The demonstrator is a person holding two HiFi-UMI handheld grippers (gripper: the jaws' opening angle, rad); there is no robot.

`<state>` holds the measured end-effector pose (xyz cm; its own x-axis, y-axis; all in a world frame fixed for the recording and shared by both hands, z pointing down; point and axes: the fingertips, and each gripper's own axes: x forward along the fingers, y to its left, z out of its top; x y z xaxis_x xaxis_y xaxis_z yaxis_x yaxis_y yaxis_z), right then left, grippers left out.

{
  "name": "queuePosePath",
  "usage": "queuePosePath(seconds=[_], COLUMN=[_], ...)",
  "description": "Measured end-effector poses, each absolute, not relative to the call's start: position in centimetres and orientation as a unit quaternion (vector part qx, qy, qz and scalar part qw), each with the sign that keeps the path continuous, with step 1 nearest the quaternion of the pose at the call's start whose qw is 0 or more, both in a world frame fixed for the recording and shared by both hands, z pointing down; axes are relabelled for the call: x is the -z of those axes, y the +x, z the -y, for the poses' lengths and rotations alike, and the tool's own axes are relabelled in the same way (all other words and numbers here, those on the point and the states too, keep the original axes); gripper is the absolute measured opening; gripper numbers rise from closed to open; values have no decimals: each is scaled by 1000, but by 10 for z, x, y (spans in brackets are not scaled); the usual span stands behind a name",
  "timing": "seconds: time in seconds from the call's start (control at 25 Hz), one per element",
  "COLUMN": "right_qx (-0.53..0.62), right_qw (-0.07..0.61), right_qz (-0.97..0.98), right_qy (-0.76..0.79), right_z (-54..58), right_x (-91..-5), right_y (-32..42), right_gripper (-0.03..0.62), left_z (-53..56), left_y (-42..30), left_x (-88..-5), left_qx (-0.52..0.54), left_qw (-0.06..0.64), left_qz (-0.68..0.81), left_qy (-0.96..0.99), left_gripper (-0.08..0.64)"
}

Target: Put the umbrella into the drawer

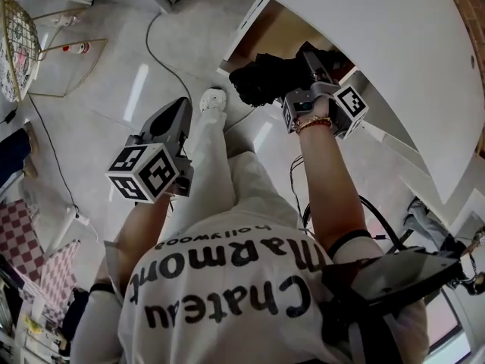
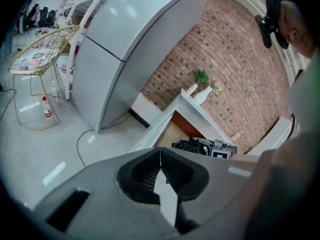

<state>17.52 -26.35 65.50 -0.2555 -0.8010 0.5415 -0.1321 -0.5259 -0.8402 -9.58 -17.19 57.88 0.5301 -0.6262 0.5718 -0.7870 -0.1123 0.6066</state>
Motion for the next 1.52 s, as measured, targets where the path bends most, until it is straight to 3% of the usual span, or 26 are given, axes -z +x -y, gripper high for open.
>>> queuePosePath(seconds=[1.52], right_qx=[650], right_qw=[231], right_qz=[-356], right_qy=[-630], right_z=[296], right_x=[-732], right_y=[196], right_gripper=[229], left_z=[189], left_y=[-109], left_x=[-636], left_qx=[-74], left_qw=[473], left_qz=[497], left_qy=[724], left_gripper=[17])
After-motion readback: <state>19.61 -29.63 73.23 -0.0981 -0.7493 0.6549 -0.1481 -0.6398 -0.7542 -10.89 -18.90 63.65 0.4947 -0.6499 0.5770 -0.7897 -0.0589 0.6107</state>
